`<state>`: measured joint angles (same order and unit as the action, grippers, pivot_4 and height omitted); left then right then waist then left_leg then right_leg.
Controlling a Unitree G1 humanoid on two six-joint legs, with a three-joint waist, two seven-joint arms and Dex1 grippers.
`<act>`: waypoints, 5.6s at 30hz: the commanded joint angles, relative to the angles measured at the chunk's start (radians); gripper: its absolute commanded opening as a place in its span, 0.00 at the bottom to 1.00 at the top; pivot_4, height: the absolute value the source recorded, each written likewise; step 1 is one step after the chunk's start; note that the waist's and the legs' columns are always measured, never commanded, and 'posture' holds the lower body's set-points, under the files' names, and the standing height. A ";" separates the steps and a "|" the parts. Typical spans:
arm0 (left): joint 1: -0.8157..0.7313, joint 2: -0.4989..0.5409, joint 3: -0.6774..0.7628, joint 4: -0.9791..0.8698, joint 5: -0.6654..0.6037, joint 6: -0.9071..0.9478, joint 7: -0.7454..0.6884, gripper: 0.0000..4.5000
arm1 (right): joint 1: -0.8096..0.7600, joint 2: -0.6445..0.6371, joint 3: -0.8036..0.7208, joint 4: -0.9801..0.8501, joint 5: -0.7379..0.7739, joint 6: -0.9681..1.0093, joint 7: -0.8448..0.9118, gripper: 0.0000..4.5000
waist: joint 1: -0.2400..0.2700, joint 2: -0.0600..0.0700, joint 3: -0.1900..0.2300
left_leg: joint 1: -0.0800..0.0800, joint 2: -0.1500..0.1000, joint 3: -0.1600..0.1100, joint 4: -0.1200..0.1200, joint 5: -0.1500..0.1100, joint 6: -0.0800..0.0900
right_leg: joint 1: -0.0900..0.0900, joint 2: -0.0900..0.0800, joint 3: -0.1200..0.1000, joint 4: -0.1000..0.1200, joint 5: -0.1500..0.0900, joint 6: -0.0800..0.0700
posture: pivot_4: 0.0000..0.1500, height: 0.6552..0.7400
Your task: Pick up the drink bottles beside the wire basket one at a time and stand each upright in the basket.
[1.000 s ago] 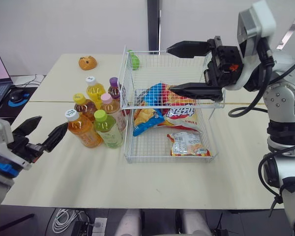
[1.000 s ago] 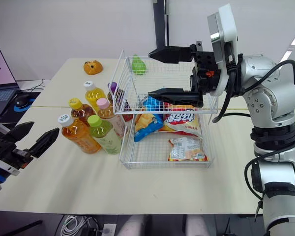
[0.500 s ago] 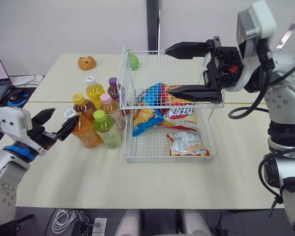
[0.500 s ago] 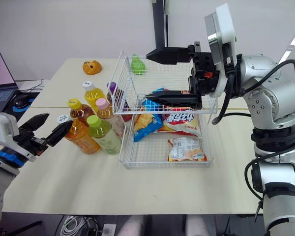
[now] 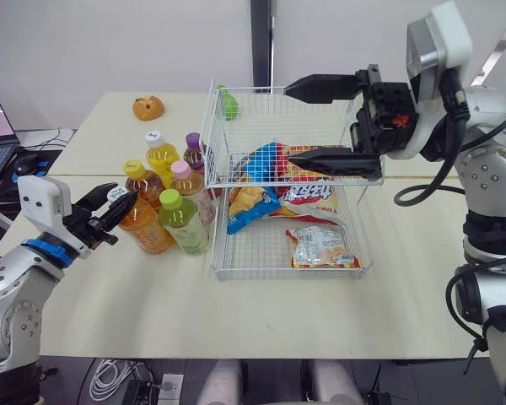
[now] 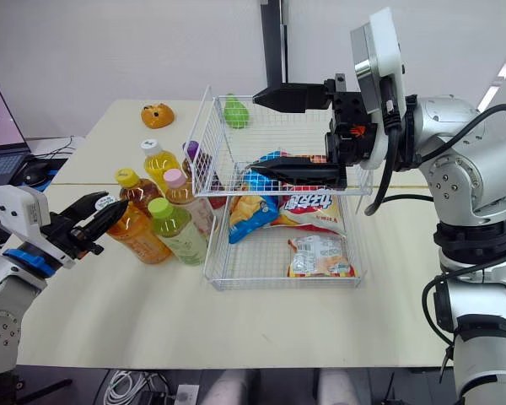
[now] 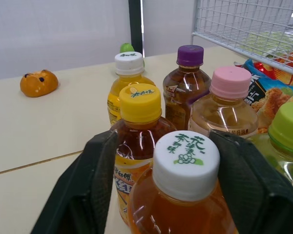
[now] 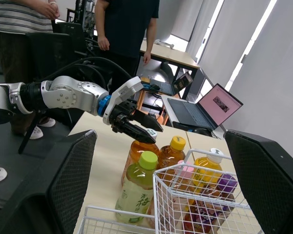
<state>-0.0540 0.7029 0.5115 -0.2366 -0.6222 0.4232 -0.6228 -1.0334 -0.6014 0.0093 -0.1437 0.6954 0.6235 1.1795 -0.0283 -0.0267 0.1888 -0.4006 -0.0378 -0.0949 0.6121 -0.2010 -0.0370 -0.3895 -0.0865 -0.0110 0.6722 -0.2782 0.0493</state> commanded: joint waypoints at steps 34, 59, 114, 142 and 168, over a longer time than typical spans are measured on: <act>-0.120 0.511 0.338 0.014 -0.389 0.442 -0.251 0.31 | 0.042 0.004 -0.031 -0.024 0.000 -0.059 -0.012 1.00 | -0.002 -0.005 0.008 | -0.002 0.001 -0.001 -0.003 0.000 -0.001 | -0.001 0.002 -0.001 -0.007 0.000 0.000 | 1.00 1.00; -1.346 0.579 -0.497 0.627 -0.102 0.448 -0.667 0.31 | 0.067 -0.011 -0.089 -0.024 -0.016 -0.051 -0.183 1.00 | -0.003 -0.011 0.013 | -0.019 -0.003 0.009 0.003 0.000 -0.001 | -0.019 0.003 0.001 0.002 0.003 0.004 | 1.00 1.00; -1.792 -0.450 -0.420 1.504 0.463 -0.313 -0.297 0.31 | 0.302 -0.239 -0.223 -0.201 -0.073 0.017 -0.399 1.00 | -0.008 -0.011 0.015 | -0.033 -0.006 0.010 0.019 0.000 0.000 | -0.030 0.001 0.002 0.013 0.004 0.006 | 1.00 1.00; -1.815 -0.449 -0.386 1.498 0.499 -0.296 -0.348 0.99 | 0.298 -0.231 -0.215 -0.190 -0.086 0.010 -0.411 1.00 | -0.008 -0.011 0.015 | -0.033 -0.006 0.010 0.031 0.000 0.000 | -0.030 0.001 0.003 0.024 0.004 0.006 | 1.00 1.00; -1.159 0.161 -0.102 0.499 0.231 0.322 -0.360 0.99 | 0.166 -0.148 -0.148 -0.106 0.030 0.004 -0.231 1.00 | -0.046 -0.011 0.015 | -0.033 -0.001 0.007 0.032 0.000 0.000 | -0.030 0.002 0.003 0.025 0.004 0.006 | 1.00 1.00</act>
<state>-1.2354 0.8228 0.3380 0.3772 -0.3473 0.7020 -1.0144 -0.8455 -0.7509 -0.1301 -0.2305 0.7036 0.6341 0.9375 -0.0746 -0.0374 0.2039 -0.4332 -0.0393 -0.0889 0.6443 -0.2011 -0.0373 -0.4195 -0.0849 -0.0073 0.6979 -0.2745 0.0549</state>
